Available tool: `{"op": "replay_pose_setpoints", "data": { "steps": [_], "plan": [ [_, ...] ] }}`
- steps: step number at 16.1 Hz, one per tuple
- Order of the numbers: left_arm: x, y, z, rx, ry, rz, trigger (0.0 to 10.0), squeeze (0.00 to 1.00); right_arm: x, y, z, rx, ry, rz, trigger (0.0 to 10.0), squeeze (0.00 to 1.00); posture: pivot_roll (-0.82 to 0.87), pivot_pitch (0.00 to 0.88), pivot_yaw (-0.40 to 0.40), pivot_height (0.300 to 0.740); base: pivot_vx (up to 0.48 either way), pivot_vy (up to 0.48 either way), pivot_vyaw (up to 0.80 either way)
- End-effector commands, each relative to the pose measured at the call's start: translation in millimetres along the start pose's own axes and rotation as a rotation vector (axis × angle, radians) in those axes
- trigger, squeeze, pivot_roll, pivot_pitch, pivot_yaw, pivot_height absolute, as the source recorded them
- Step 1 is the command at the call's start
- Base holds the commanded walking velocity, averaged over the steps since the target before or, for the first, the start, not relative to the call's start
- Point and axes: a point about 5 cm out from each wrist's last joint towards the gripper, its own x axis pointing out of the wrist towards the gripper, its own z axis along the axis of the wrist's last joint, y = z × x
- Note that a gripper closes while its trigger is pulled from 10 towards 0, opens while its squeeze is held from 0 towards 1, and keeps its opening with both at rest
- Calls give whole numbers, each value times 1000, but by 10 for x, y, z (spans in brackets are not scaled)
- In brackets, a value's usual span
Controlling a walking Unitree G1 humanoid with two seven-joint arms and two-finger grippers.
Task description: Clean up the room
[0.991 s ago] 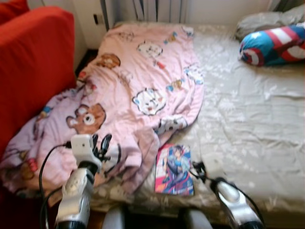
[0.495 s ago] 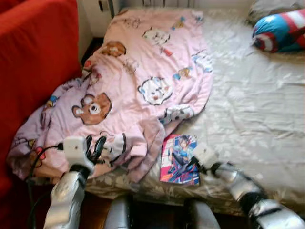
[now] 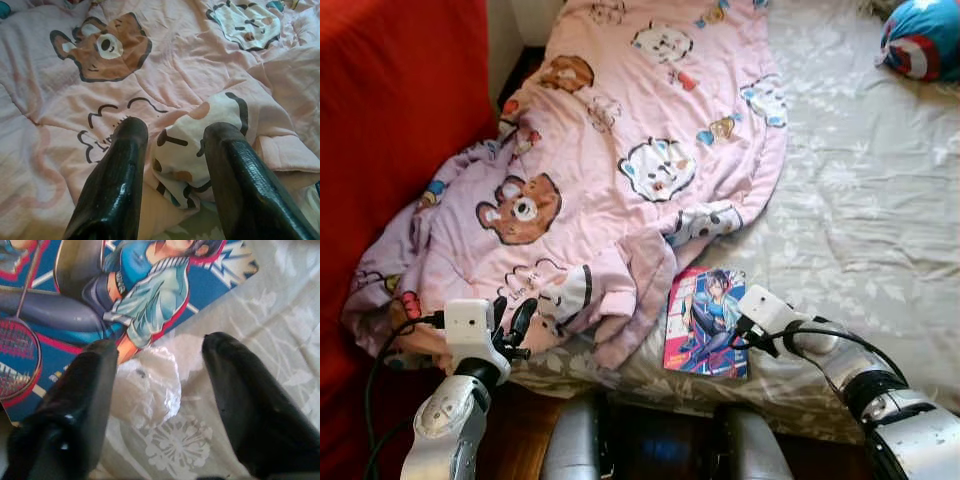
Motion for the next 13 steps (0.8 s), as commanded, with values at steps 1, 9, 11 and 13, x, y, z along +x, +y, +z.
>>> {"op": "replay_pose_setpoints", "data": {
  "steps": [1,9,11,13],
  "plan": [
    [-65,48,-27,9,28,9,10000,0,-3,51,-116,11,45,15,10000,1000,119,300,61,637,0,0,0],
    [-175,53,-60,25,76,4,10000,0,-28,87,-250,-113,116,59,10000,0,133,322,70,637,0,0,0],
    [-206,62,-69,27,85,7,10000,0,-29,82,-259,-138,129,53,10000,0,138,326,73,637,0,0,0],
    [-234,72,-70,30,90,9,10000,0,-27,92,-264,-183,136,58,10000,0,144,331,77,637,0,0,0]
  ]
}}
